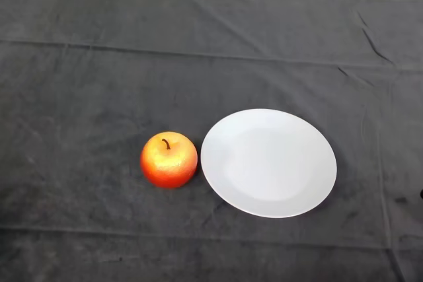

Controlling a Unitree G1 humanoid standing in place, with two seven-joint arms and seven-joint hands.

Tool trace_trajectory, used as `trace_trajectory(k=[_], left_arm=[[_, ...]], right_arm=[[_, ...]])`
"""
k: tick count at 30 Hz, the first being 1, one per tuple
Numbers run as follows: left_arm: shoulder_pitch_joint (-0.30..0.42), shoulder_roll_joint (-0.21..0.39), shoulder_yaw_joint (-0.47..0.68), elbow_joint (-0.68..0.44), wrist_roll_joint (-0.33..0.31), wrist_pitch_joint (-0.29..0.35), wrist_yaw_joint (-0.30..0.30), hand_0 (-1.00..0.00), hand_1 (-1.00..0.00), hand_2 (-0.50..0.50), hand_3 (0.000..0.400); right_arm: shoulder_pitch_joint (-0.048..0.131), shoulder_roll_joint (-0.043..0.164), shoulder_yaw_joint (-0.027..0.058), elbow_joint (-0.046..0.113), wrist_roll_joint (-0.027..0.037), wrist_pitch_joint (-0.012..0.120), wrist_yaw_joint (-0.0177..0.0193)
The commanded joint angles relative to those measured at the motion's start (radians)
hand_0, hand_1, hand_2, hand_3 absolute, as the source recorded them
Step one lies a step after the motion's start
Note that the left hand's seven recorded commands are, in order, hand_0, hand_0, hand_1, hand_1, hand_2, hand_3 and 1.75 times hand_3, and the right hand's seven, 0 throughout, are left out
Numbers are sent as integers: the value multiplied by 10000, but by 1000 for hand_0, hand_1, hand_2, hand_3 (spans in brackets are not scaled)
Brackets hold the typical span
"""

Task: Move the apple to the plate

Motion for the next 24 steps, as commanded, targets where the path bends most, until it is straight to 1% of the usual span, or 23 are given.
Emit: trace_trajectory(k=[1, 7, 13, 17, 21, 24], left_arm=[[-370, -208, -153, 360, 264, 62, -84, 0, 0, 0, 0], [-344, -252, -220, 350, 304, -32, -156, 0, 0, 0, 0], [-271, -222, -312, 311, 395, -274, -277, 0, 0, 0, 0], [-278, -246, -481, 243, 610, -540, -199, 0, 0, 0, 0], [-356, -344, -787, 72, 1007, -750, 129, 0, 0, 0, 0], [-573, 165, -842, -557, 981, -191, -173, 0, 0, 0, 0]], right_arm=[[1071, 881, 32, 747, 158, 925, 29], [1071, 881, 36, 746, 162, 926, 30], [1071, 882, 40, 746, 165, 926, 30], [1071, 882, 42, 746, 168, 926, 30], [1071, 882, 44, 746, 170, 926, 31], [1071, 882, 46, 744, 172, 927, 31]])
